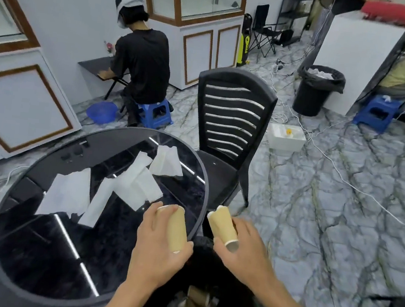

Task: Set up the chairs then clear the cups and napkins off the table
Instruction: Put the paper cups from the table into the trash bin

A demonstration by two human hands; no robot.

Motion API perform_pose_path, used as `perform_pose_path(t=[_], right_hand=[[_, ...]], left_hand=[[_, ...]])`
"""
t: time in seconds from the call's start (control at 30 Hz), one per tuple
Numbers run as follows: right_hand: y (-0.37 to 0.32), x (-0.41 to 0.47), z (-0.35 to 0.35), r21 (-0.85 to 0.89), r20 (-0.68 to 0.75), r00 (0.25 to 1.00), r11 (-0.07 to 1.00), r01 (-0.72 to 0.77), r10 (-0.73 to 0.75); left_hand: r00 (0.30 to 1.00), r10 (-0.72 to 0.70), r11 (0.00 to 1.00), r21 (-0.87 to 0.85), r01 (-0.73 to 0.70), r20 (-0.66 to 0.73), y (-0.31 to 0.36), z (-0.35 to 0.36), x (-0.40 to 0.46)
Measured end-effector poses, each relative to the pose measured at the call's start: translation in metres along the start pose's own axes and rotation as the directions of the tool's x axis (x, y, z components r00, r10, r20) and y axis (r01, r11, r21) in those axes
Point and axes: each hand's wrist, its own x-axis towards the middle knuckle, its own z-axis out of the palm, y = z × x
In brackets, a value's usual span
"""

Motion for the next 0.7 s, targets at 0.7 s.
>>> perform_pose_path(t=[0.7], right_hand=[[0.076,-0.09,0.031,-0.069,0.136,0.979,0.987,-0.146,0.154]], left_hand=[[0.971,0.161,0.98,0.09,-0.178,0.176,0.002,0.061,-0.098]])
